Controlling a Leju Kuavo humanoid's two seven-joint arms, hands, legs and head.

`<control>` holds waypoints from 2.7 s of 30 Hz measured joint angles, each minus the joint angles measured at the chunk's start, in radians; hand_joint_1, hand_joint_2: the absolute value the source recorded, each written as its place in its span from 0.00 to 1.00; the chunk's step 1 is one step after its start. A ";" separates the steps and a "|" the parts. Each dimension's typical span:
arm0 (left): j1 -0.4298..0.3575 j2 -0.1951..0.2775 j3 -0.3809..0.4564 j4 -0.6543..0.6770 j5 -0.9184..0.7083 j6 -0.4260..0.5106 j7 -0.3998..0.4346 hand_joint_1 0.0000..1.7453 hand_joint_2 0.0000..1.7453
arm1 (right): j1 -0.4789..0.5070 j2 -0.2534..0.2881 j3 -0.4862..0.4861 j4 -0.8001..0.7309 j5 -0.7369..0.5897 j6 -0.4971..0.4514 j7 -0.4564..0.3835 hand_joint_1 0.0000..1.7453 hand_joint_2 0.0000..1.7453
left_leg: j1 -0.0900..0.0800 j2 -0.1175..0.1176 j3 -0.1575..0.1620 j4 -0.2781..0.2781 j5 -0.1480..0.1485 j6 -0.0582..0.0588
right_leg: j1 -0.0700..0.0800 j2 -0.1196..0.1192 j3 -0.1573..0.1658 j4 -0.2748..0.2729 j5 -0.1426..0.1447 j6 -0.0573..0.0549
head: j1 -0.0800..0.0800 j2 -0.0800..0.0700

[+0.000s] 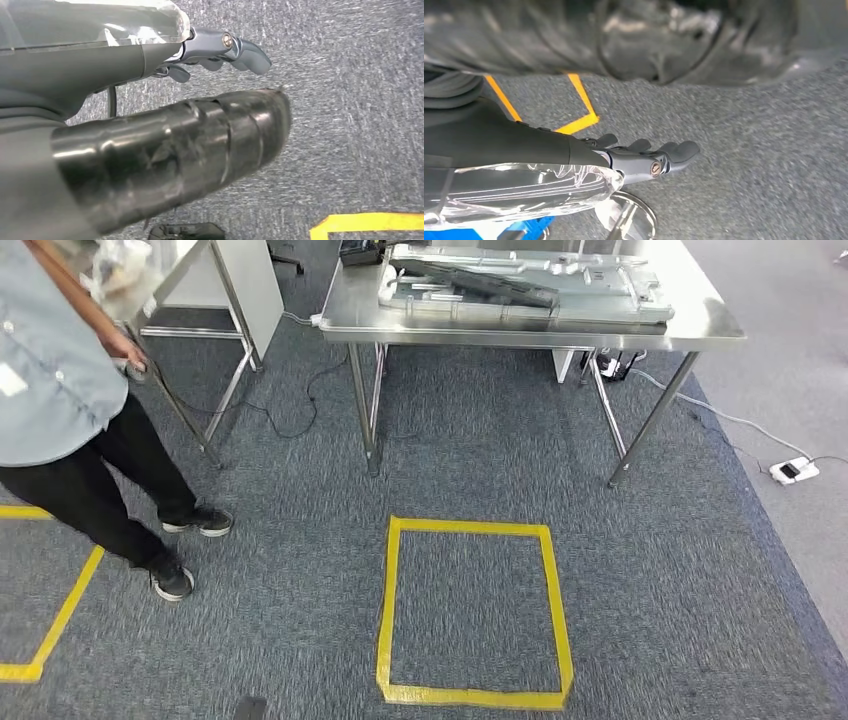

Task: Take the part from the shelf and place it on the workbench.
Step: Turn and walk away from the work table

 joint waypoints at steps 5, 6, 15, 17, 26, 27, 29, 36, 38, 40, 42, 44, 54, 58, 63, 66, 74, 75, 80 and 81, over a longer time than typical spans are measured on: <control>0.004 0.000 0.003 0.000 0.000 0.000 0.000 0.00 0.00 | 0.001 0.000 0.000 0.004 0.000 0.005 0.002 0.00 0.00 | 0.002 0.002 -0.042 0.034 0.011 -0.004 | -0.010 0.000 0.020 0.077 -0.036 0.014 | 0.000 0.000; 0.004 -0.001 0.004 0.000 0.000 0.000 0.000 0.00 0.00 | 0.001 0.000 0.000 0.004 0.000 0.009 0.004 0.00 0.00 | 0.003 0.002 -0.049 0.045 0.008 -0.008 | -0.012 -0.001 0.065 0.004 -0.016 0.015 | 0.000 0.000; 0.004 -0.001 0.009 0.000 0.000 -0.002 0.001 0.00 0.00 | 0.000 0.001 -0.007 0.006 -0.003 0.018 0.012 0.00 0.00 | 0.005 -0.004 -0.120 0.179 -0.068 -0.058 | -0.011 0.000 0.117 -0.125 0.024 -0.038 | -0.002 0.000; 0.005 -0.001 0.010 0.000 0.000 -0.002 0.001 0.00 0.00 | 0.000 0.001 -0.008 0.007 -0.003 0.018 0.015 0.00 0.00 | 0.009 -0.005 -0.177 0.308 -0.131 -0.065 | -0.009 0.001 0.109 -0.125 0.028 -0.043 | -0.002 0.000; 0.008 -0.001 0.013 0.000 0.001 0.001 0.001 0.00 0.00 | 0.001 0.005 -0.015 0.010 0.000 0.019 0.024 0.00 0.00 | 0.004 -0.022 -0.061 0.069 -0.008 -0.042 | -0.005 0.015 0.100 -0.124 0.043 -0.011 | -0.002 0.000; 0.009 -0.001 0.013 0.000 0.001 0.001 0.002 0.00 0.00 | 0.001 0.005 -0.016 0.010 0.000 0.019 0.025 0.00 0.00 | 0.006 -0.020 -0.060 0.065 -0.003 -0.035 | -0.007 0.016 0.100 -0.124 0.044 -0.005 | -0.002 0.000; 0.008 -0.002 0.014 0.000 0.002 0.001 0.002 0.00 0.00 | 0.002 0.005 -0.017 0.011 0.000 0.019 0.027 0.00 0.00 | 0.010 -0.014 -0.058 0.055 0.008 -0.021 | -0.008 0.014 0.087 -0.092 0.017 0.004 | -0.001 0.000; 0.009 -0.003 0.014 0.000 0.002 0.001 0.000 0.00 0.00 | 0.005 0.005 -0.018 0.013 0.003 0.028 0.036 0.00 0.00 | 0.001 0.011 -0.069 0.061 0.012 -0.011 | -0.008 0.002 0.036 0.056 -0.036 0.007 | 0.000 0.000; 0.009 -0.004 0.014 0.000 0.002 0.001 0.000 0.00 0.00 | 0.004 0.005 -0.018 0.013 0.006 0.032 0.038 0.00 0.00 | -0.002 0.016 -0.070 0.068 0.007 -0.017 | -0.002 -0.015 0.102 -0.073 0.011 -0.004 | 0.000 0.000; 0.008 -0.005 0.014 0.000 0.002 0.001 0.000 0.00 0.00 | 0.003 0.006 -0.018 0.013 0.010 0.033 0.039 0.00 0.00 | -0.006 0.022 -0.072 0.073 0.004 -0.025 | 0.005 -0.022 0.122 -0.122 0.017 -0.013 | -0.001 0.000; 0.008 -0.005 0.015 0.000 0.002 0.001 0.000 0.00 0.00 | 0.003 0.009 -0.018 0.014 0.013 0.034 0.041 0.00 0.00 | -0.006 0.026 -0.073 0.074 0.003 -0.033 | 0.005 -0.015 0.120 -0.126 0.023 -0.022 | -0.001 0.000; 0.008 -0.006 0.015 0.000 0.002 0.001 0.000 0.00 0.00 | 0.003 0.012 -0.018 0.014 0.015 0.035 0.043 0.00 0.00 | -0.004 0.015 -0.084 0.101 -0.021 -0.044 | -0.002 -0.010 0.120 -0.134 0.029 -0.034 | -0.001 0.000; 0.012 -0.006 0.015 0.000 0.000 0.000 0.000 0.00 0.00 | 0.003 0.019 -0.018 0.018 0.034 0.033 0.072 0.00 0.00 | 0.018 -0.030 -0.076 0.102 -0.009 -0.063 | -0.009 0.034 0.111 -0.122 0.032 -0.025 | -0.001 0.000; 0.011 -0.006 0.015 0.000 -0.001 -0.005 0.000 0.00 0.00 | 0.005 0.022 -0.018 0.019 0.043 0.034 0.079 0.00 0.00 | 0.013 -0.031 -0.070 0.073 0.001 -0.040 | -0.010 0.041 0.103 -0.123 0.037 0.001 | -0.001 0.000; 0.012 -0.005 0.016 0.000 -0.002 -0.011 0.000 0.00 0.00 | 0.005 0.027 -0.018 0.021 0.055 0.036 0.094 0.00 0.00 | 0.012 -0.005 -0.074 0.064 0.013 -0.016 | -0.009 0.013 0.005 0.099 -0.087 0.010 | 0.000 0.000; 0.012 -0.005 0.016 0.000 -0.003 -0.015 -0.002 0.00 0.00 | 0.007 0.030 -0.017 0.023 0.070 0.037 0.103 0.00 0.00 | 0.007 0.009 -0.075 0.068 0.010 -0.016 | -0.009 0.008 0.018 0.088 -0.052 0.006 | 0.000 0.000; 0.010 -0.005 0.016 0.000 -0.004 -0.017 -0.005 0.00 0.00 | 0.007 0.034 -0.015 0.027 0.082 0.043 0.112 0.00 0.00 | 0.002 0.028 -0.075 0.081 -0.005 -0.046 | 0.004 -0.012 0.120 -0.127 0.023 -0.026 | -0.001 0.000; 0.010 -0.005 0.016 0.000 -0.004 -0.017 -0.005 0.00 0.00 | 0.007 0.035 -0.015 0.027 0.082 0.044 0.113 0.00 0.00 | 0.003 0.022 -0.082 0.099 -0.020 -0.052 | 0.001 -0.009 0.120 -0.131 0.026 -0.031 | -0.001 0.000; 0.014 -0.005 0.016 0.000 -0.004 -0.019 -0.001 0.00 0.00 | 0.008 0.037 -0.015 0.028 0.084 0.051 0.119 0.00 0.00 | 0.008 -0.003 -0.190 0.336 -0.132 -0.064 | 0.001 0.010 0.114 -0.130 0.031 -0.042 | -0.002 0.000; 0.015 -0.005 0.016 0.000 -0.004 -0.020 0.000 0.00 0.00 | 0.008 0.037 -0.015 0.028 0.085 0.051 0.121 0.00 0.00 | 0.008 -0.004 -0.188 0.331 -0.115 -0.063 | 0.001 0.016 0.114 -0.129 0.031 -0.042 | -0.002 0.000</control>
